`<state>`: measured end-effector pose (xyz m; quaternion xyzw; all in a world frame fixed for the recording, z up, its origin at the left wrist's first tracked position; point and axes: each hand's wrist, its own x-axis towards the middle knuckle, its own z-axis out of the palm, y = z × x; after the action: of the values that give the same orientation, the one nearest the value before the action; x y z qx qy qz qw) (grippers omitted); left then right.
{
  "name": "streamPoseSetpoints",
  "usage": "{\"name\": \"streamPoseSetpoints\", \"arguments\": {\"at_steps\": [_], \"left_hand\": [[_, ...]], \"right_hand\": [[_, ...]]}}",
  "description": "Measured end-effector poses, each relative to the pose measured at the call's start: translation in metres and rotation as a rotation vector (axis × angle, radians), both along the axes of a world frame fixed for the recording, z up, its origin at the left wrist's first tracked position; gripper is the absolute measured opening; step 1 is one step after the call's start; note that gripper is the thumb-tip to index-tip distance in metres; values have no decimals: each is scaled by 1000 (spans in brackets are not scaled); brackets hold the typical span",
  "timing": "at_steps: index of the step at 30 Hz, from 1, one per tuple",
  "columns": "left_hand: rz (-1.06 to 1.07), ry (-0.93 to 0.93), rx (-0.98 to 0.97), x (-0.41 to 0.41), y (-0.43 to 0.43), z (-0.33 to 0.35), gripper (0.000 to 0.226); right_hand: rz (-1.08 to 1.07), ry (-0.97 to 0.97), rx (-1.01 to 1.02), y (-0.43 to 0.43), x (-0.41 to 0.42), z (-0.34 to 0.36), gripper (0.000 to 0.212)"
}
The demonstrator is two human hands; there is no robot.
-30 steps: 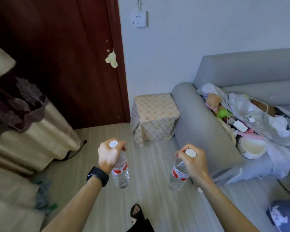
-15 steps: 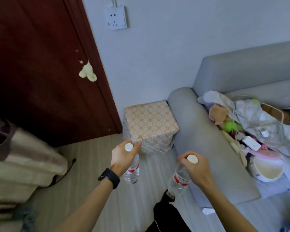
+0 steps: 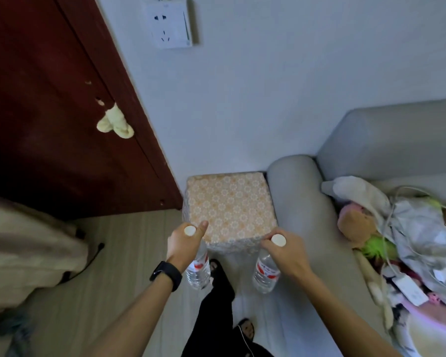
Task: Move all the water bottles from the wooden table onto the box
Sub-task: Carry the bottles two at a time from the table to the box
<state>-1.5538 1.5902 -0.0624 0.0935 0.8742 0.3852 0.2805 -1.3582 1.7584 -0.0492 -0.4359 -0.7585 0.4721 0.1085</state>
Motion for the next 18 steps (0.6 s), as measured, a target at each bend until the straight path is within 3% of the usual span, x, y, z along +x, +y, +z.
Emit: {"name": "streamPoseSetpoints", "arguments": {"at_steps": [9,18], "left_hand": [[-22,-106,-77,-68,110,-47,28],[-45,-116,-79,-111,208,-96,29]], "right_hand": [[33,-158,-117,102,-80,-48,11],[-1,-282,-144,192,-155,-117,6]]}}
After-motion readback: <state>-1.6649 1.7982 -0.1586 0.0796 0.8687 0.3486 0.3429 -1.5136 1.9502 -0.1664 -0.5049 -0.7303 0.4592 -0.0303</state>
